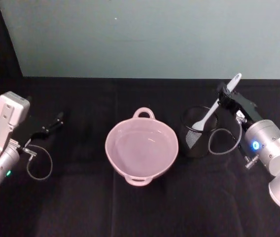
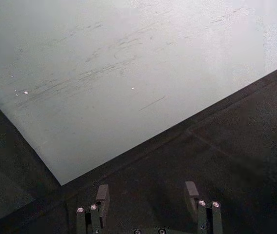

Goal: Use the one hand to pick up the spoon and stir the clear water in the bowl.

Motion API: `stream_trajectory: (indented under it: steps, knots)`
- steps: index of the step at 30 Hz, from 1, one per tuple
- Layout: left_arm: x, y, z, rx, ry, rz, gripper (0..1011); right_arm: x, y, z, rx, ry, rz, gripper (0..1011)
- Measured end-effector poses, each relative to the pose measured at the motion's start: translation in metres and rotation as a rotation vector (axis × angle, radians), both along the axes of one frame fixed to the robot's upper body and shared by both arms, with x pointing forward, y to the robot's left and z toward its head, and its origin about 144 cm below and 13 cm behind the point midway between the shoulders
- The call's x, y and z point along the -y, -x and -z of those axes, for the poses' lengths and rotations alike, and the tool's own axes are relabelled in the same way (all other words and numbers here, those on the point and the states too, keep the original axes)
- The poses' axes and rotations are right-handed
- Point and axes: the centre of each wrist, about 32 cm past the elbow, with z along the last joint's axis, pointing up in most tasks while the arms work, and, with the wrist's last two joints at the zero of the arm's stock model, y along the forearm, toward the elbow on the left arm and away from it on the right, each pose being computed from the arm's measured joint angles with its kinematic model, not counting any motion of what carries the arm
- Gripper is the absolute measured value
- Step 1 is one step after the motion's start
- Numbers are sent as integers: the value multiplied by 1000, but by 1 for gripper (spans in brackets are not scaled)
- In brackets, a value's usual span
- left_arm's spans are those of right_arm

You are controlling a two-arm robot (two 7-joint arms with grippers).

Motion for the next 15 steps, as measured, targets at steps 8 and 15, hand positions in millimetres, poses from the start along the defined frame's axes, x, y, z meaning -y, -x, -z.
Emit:
stream_trajectory:
  steps: [8,15]
  knots:
    - [0,0,0,0,0,0,1011,1,4,4,-8,-21,10,118]
    - [0,0,0,0,0,0,1011,0,6,6,-22,-34,22,119]
